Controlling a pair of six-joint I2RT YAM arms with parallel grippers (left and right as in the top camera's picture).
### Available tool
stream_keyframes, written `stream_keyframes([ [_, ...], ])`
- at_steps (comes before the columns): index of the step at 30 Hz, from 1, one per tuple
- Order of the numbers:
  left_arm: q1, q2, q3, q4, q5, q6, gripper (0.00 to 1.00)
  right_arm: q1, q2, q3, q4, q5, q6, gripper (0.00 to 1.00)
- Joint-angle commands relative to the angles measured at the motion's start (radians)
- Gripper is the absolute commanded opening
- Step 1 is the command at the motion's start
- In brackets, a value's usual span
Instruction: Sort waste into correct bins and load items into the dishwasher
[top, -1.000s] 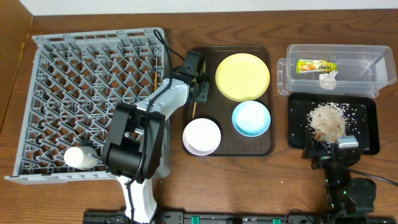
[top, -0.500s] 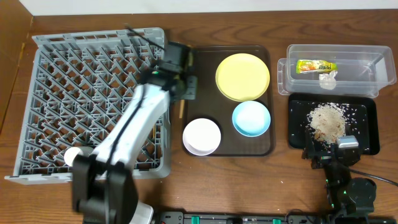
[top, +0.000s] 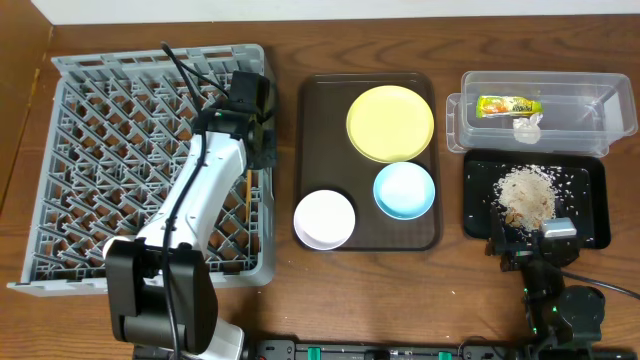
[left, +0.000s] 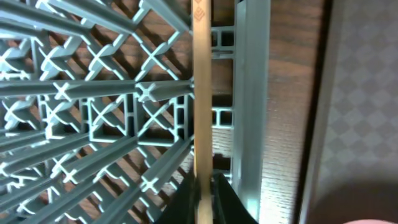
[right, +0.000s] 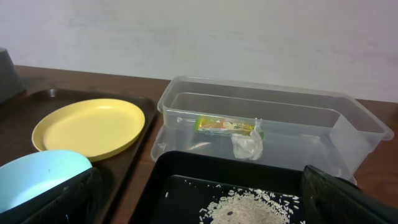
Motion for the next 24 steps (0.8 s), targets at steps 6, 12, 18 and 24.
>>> stream_keyframes([
  [6, -0.074, -0.013, 0.008, 0.035, 0.259, -0.013, 0.60, -0.007, -0.005, -0.004, 0.000, -0.001, -0.012, 0.99],
  [12, -0.239, -0.010, 0.008, 0.134, 0.286, -0.042, 0.59, -0.007, -0.005, -0.004, 0.000, -0.001, -0.012, 0.99],
  [18, -0.349, 0.050, 0.006, 0.141, 0.312, -0.060, 0.59, -0.007, -0.005, -0.004, 0.000, -0.001, -0.012, 0.99],
  [24, -0.374, 0.190, 0.006, 0.222, 0.547, -0.065, 0.55, -0.007, -0.005, -0.004, 0.000, -0.001, -0.012, 0.99],
])
